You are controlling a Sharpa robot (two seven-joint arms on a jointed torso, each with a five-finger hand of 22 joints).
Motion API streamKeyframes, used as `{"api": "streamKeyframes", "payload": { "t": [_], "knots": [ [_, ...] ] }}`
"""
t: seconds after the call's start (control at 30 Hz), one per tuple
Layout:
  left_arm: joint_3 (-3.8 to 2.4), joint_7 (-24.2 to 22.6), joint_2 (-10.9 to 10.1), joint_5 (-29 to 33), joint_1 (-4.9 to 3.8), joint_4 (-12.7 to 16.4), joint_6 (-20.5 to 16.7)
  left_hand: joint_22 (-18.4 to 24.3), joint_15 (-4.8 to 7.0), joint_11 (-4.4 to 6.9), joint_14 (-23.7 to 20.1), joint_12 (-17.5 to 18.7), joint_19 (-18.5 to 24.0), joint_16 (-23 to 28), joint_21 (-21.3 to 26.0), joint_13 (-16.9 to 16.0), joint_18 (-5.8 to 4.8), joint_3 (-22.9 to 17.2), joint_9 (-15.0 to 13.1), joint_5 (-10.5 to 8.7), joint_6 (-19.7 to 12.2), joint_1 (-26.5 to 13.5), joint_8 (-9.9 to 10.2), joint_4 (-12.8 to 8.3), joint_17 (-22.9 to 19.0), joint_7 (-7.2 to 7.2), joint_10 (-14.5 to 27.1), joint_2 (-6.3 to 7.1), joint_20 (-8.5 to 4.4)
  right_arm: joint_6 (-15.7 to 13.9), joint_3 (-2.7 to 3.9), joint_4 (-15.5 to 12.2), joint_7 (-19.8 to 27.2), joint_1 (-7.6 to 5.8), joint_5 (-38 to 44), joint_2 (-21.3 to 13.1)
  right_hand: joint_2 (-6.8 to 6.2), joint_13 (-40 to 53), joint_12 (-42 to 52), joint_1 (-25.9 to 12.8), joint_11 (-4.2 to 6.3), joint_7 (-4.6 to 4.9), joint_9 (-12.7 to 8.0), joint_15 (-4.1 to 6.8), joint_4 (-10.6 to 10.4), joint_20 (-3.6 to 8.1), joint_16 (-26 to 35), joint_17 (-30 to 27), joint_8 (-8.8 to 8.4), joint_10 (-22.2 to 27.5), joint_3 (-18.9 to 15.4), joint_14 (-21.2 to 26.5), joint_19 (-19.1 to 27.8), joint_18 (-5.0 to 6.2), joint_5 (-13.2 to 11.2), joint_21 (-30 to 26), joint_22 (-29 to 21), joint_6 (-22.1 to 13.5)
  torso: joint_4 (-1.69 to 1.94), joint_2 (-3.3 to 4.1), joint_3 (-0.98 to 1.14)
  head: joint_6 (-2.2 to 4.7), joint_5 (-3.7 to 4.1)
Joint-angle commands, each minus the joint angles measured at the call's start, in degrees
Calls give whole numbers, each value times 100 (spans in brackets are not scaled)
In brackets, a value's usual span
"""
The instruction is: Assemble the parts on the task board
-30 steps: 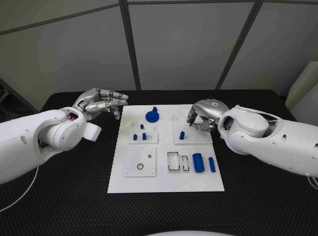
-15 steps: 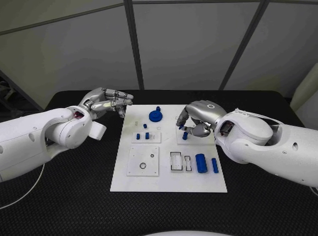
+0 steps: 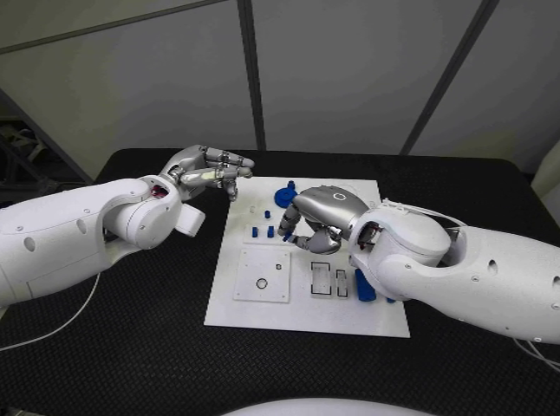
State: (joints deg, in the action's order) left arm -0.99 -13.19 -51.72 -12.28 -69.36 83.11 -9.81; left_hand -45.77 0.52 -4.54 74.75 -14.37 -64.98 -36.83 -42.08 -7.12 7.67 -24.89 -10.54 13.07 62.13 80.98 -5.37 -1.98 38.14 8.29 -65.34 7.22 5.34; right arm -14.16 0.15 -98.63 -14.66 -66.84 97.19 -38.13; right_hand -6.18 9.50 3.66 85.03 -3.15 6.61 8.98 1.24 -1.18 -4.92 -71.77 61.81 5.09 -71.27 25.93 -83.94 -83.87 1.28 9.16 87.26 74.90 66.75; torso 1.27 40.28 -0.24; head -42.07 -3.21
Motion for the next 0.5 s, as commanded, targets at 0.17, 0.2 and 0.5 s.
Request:
{"api": "streamKeyframes", "payload": {
  "t": [0.17,0.2,0.5],
  "knots": [
    [-5,-33,48,31,-9,40,22,9,-17,-8,-14,-7,26,30,39,-9,284,10,-2,24,-10,-13,30,-32,-9,36,43,-50,21,265,-39,246,117,135,-18,258,4,-4,3,-46,4,13,8,48,42,38,7,-9,-29,-36,-8,-118,-397,-34,23,2,1165,19,-12,-3,7,-65,-110],
    [-5,-34,50,31,-9,44,19,9,-17,-8,-14,-7,26,30,39,-9,284,10,-2,24,-10,-13,30,-32,-9,36,43,-50,21,294,-43,274,106,152,0,283,4,-4,3,-46,4,13,8,48,42,38,7,-9,-29,-36,-8,-118,-397,-34,23,2,1165,19,-10,-3,5,-72,-120],
    [-5,-129,56,66,-9,59,-87,12,-17,-6,-11,-12,23,34,43,-12,284,9,-3,34,-4,-15,30,-35,-12,35,40,-54,22,461,-65,401,48,235,133,401,13,-10,-1,-57,-2,19,11,46,53,37,12,-19,-37,-30,-2,-115,-395,-33,25,0,1163,13,-13,-3,10,-114,-184]
  ]
}}
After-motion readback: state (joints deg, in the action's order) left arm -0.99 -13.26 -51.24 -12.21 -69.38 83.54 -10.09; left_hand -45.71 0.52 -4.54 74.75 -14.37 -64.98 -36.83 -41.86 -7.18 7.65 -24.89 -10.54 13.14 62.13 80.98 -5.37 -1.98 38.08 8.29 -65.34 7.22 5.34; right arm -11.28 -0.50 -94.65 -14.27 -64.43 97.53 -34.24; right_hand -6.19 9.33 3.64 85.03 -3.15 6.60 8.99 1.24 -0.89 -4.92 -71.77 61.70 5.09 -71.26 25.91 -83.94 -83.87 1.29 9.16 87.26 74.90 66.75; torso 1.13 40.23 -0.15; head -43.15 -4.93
